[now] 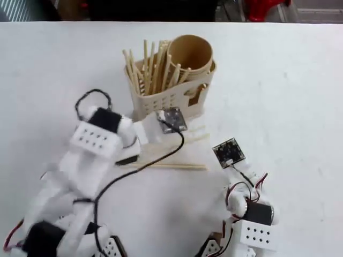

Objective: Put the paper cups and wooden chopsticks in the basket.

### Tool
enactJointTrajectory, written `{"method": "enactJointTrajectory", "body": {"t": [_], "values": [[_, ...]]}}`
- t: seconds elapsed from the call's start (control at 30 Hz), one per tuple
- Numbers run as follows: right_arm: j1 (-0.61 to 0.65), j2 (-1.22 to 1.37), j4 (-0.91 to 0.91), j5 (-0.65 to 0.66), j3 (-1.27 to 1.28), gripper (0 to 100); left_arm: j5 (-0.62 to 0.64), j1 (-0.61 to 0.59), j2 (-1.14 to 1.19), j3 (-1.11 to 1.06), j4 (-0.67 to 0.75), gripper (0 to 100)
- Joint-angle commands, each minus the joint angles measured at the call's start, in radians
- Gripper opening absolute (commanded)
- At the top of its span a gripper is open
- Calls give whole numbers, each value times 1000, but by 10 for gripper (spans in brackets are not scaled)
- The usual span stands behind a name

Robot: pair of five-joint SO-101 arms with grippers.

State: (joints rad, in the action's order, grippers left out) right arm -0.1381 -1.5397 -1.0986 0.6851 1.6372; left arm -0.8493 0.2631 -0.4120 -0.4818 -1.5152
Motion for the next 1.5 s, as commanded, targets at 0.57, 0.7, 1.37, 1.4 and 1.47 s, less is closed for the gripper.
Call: {"method": "enactJointTrajectory", "body": {"t": [0.57,0.7,1.37,1.4,1.47], "values": [[-8,5,16,-3,-6,39,671,56,-414,172,833,21],[-7,5,16,-2,-6,39,669,51,-415,-89,1114,21],[-5,5,25,-3,-2,39,922,-67,-171,-224,1339,23],[-5,5,25,-3,-2,39,922,-67,-171,-224,1339,24],[-5,5,25,-3,-2,39,925,-67,-171,-222,1313,37]]}}
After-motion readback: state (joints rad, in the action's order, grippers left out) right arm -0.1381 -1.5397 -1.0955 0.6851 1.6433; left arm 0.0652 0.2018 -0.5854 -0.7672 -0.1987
